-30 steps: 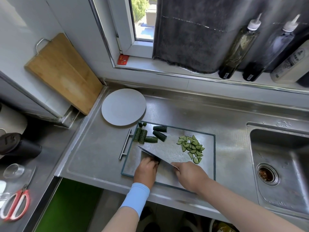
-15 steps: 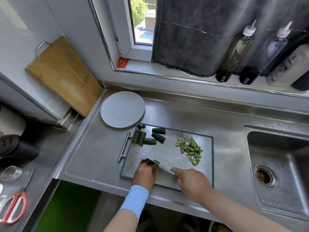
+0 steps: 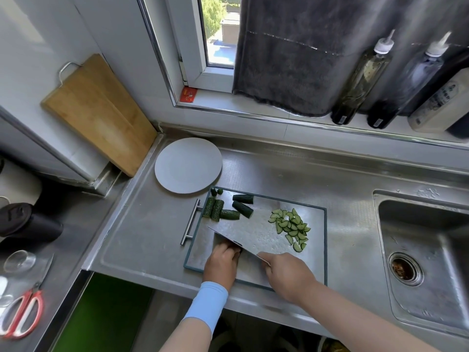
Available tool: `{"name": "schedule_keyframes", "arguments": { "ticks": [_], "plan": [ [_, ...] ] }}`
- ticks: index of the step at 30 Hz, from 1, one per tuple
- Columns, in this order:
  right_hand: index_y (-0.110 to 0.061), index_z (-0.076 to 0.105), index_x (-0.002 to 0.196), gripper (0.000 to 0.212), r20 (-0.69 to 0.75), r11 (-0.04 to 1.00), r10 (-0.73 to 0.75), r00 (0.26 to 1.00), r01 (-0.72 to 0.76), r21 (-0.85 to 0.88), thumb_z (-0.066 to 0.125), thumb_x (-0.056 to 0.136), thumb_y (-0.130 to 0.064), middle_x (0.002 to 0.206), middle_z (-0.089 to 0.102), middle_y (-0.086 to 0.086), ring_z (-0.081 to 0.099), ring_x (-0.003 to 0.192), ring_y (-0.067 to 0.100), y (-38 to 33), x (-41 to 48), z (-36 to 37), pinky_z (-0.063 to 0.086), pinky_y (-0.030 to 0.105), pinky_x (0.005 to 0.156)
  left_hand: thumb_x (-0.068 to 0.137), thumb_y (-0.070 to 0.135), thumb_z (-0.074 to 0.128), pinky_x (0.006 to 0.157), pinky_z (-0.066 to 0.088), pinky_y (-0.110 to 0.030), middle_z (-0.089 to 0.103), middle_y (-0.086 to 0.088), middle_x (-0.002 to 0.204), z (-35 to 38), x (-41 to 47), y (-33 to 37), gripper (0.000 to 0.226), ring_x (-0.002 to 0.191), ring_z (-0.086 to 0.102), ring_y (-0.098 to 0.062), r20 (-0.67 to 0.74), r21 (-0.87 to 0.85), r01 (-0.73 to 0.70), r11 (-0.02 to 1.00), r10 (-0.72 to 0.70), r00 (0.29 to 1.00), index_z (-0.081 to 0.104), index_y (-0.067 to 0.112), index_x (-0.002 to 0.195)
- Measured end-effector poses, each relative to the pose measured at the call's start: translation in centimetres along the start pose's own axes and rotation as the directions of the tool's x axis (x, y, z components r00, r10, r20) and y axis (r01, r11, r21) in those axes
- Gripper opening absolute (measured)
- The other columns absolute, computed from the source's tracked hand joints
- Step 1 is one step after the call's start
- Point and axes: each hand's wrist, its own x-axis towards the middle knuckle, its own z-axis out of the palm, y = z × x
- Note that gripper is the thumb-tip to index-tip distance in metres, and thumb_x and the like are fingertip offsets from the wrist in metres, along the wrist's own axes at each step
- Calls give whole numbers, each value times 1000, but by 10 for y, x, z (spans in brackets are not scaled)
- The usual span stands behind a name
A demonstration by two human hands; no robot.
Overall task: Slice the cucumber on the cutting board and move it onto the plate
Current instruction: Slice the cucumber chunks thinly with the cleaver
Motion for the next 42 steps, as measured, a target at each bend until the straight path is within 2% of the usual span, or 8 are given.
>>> {"name": "schedule_keyframes", "arguments": {
  "ticks": [7, 10, 13, 18, 24, 28, 37, 42],
  "plan": [
    [-32, 58, 121, 29, -3, 1000, -2, 1000, 2, 3, 36, 103, -25, 89, 65, 2, 56, 79, 25, 0, -2, 2, 42, 33, 66, 69, 3, 81, 64, 55, -26, 66, -2, 85, 0, -1, -1, 17, 76, 63, -21, 45, 8, 40, 999, -40, 998, 75, 14, 81],
    [-33, 57, 129, 34, -12, 999, 17, 1000, -17, 32, 37, 102, -27, 104, 71, 2, 63, 94, 26, 1, -6, 3, 51, 35, 79, 73, 6, 80, 67, 54, -24, 68, -1, 88, -2, -1, 2, 13, 78, 64, -20, 35, 3, 42, 999, -43, 998, 76, 15, 82],
    [-35, 53, 138, 37, -30, 1000, 2, 1000, -1, 15, 36, 104, -32, 115, 71, 2, 64, 104, 27, 1, -12, 1, 52, 37, 87, 74, 9, 81, 69, 55, -26, 70, -4, 90, -6, 0, 6, 14, 78, 66, -22, 17, 18, 34, 999, -34, 999, 76, 17, 85],
    [-32, 54, 133, 34, -45, 999, -22, 999, 21, -27, 35, 104, -31, 102, 72, 4, 64, 93, 28, 0, -13, -1, 54, 39, 81, 72, 8, 82, 66, 54, -27, 69, -6, 87, -7, -1, 8, 16, 75, 66, -25, 4, 37, 36, 999, -36, 999, 76, 16, 84],
    [-34, 56, 129, 33, -8, 1000, 0, 1000, 0, 4, 36, 104, -28, 95, 70, 3, 62, 88, 27, -4, -8, -1, 49, 33, 73, 70, 7, 83, 69, 54, -26, 69, -4, 89, -4, -1, 5, 18, 80, 65, -23, -7, 20, 29, 999, -29, 1000, 77, 17, 84],
    [-31, 59, 111, 28, 30, 1000, 11, 999, -12, 27, 36, 99, -20, 80, 60, -1, 58, 79, 27, -7, -3, -1, 41, 32, 62, 69, 3, 83, 65, 53, -26, 68, -3, 86, -2, -2, 4, 21, 78, 64, -22, -3, -8, 24, 1000, -24, 1000, 77, 17, 84],
    [-30, 58, 111, 27, 27, 1000, 10, 1000, -10, -3, 36, 99, -20, 86, 64, 6, 55, 76, 28, -9, 1, 0, 41, 34, 63, 65, 3, 85, 60, 54, -25, 66, -3, 81, -4, -3, 3, 22, 72, 63, -21, 1, 2, 21, 1000, -21, 1000, 76, 16, 81],
    [-30, 57, 130, 34, -18, 1000, 10, 1000, -10, 10, 37, 102, -27, 102, 72, 5, 63, 93, 29, -10, -5, 1, 53, 37, 79, 67, 7, 86, 63, 55, -26, 68, -5, 82, -6, -3, 7, 19, 71, 65, -23, -11, 26, 34, 999, -33, 999, 76, 15, 81]
  ]
}}
